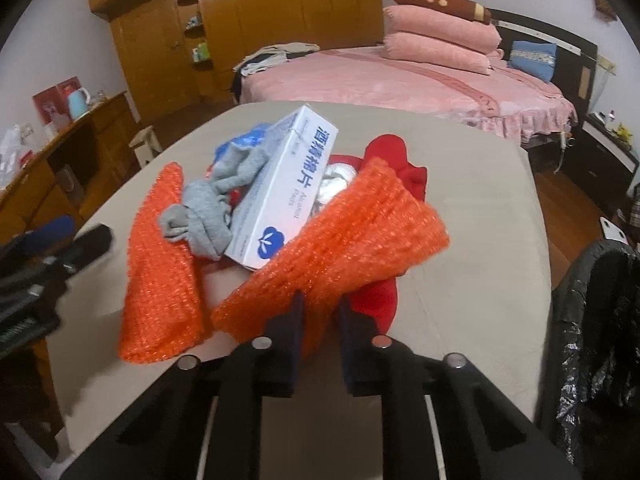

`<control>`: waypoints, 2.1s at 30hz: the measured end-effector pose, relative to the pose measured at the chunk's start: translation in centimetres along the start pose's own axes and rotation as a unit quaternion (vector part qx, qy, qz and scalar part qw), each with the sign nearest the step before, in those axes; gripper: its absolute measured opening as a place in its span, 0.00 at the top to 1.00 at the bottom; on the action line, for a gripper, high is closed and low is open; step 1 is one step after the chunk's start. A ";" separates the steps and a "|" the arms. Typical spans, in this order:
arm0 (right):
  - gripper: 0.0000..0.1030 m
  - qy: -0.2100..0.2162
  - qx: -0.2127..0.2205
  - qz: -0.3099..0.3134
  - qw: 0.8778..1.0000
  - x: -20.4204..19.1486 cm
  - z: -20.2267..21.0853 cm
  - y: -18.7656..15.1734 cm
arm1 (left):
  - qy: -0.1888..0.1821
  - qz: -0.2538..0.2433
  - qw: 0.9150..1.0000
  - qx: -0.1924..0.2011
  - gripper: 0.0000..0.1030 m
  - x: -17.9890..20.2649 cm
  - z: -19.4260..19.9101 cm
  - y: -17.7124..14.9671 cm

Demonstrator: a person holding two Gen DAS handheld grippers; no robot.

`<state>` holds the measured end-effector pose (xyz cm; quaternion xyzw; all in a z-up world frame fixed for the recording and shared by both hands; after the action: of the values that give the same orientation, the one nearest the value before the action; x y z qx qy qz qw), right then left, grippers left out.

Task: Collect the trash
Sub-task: 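Grasp an orange foam net with the right gripper while the left gripper grasps another, then carry both orange foam nets over the bin and open both grippers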

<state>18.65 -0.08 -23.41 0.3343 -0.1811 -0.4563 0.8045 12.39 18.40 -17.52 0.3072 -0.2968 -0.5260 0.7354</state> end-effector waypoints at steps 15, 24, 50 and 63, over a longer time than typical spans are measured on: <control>0.89 -0.013 0.013 -0.011 1.000 1.8 2.8 -0.1 | -0.009 -0.003 0.998 -0.068 0.40 2.4 -3.8 -2.6; 0.89 -0.016 0.023 -0.010 1.000 2.1 3.8 0.2 | -0.036 -0.006 0.996 -0.080 1.00 3.1 -4.0 -3.4; 0.89 -0.016 0.023 -0.002 1.000 2.1 4.4 -0.2 | -0.060 0.050 0.991 -0.110 0.80 1.1 -4.6 -3.0; 0.89 -0.015 0.049 -0.012 0.999 2.9 6.8 0.2 | -0.072 0.058 0.995 -0.036 0.88 1.5 1.1 0.8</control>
<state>16.27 -5.02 -18.47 0.3688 -0.2113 -0.4618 0.7785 12.46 17.02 -16.03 0.2241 -0.3474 -0.5132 0.7522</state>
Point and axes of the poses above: each gripper's, at about its wrist camera, not at the fingertips, and z roughly against the way its jaws point, x to its right, y to its top, the point moved 4 cm from there along -z, roughly the way its jaws point, and after that the axes turned 9 degrees about z, right-handed, at the moved point
